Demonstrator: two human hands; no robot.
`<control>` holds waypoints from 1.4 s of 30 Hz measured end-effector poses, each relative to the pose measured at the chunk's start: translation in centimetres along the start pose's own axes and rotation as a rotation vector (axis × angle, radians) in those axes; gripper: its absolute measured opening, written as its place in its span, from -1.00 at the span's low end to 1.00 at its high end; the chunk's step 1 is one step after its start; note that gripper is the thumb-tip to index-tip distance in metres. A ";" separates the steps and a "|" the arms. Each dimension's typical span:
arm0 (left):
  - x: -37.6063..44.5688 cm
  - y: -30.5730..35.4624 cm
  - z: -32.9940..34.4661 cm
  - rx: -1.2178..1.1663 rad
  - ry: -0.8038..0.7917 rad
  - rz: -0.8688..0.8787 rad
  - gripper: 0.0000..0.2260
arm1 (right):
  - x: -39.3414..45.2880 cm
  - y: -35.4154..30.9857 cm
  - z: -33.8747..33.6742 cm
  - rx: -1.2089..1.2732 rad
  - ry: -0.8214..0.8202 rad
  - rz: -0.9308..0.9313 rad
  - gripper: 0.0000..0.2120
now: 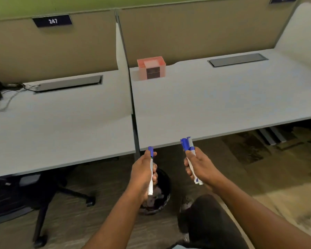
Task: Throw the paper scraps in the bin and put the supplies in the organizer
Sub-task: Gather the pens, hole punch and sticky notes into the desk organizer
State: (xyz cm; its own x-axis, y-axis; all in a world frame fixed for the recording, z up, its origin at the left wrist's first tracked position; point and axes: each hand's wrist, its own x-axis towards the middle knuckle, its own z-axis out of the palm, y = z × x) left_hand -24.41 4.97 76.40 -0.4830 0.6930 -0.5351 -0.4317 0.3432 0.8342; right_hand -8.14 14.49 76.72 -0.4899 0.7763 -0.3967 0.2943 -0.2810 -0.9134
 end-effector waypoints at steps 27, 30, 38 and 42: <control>38.6 25.1 17.4 0.092 0.075 0.022 -0.69 | 46.8 -17.3 -6.4 -0.048 -0.097 0.022 -0.75; 42.9 27.4 19.3 0.152 0.072 0.032 -0.70 | 51.2 -19.3 -6.5 -0.080 -0.166 -0.005 -0.74; 52.9 32.8 21.3 0.172 0.043 0.110 -0.77 | 61.6 -24.2 -7.1 -0.118 -0.280 -0.119 -0.66; 57.6 34.6 21.4 0.189 0.013 0.146 -0.71 | 66.3 -26.0 -7.1 -0.073 -0.315 -0.126 -0.56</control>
State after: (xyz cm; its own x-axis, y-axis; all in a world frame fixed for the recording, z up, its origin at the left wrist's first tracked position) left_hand -50.86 70.31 77.29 -0.5397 0.7364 -0.4079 -0.2074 0.3533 0.9122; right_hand -42.43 77.23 74.80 -0.7523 0.5865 -0.3000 0.2678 -0.1438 -0.9527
